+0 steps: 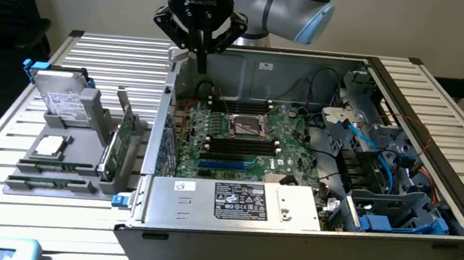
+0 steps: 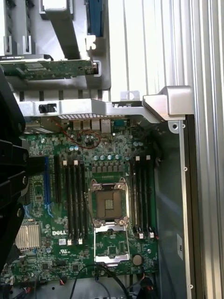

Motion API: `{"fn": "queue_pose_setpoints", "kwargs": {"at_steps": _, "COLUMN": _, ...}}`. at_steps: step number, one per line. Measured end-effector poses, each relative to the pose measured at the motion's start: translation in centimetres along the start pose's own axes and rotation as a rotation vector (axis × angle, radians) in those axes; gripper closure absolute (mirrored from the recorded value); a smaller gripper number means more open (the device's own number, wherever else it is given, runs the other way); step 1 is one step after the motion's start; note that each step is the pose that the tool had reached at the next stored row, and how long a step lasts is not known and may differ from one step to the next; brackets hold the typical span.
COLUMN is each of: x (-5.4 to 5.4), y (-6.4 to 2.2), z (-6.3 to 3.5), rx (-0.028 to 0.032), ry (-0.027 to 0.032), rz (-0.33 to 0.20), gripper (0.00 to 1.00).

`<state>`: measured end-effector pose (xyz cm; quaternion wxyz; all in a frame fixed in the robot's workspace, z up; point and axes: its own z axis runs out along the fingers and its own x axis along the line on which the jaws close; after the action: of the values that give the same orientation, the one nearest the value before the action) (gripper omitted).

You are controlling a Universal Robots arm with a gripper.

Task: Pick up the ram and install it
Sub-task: 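Reach for the ram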

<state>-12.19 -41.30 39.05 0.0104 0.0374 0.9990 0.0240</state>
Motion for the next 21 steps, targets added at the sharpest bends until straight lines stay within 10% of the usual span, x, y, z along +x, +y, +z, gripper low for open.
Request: {"fn": "queue_pose_setpoints", "kwargs": {"at_steps": 21, "x": 5.5, "y": -0.85, "z": 0.96, "rx": -0.0016, "ry": 0.0029, "rz": 0.004, "gripper": 0.89}}
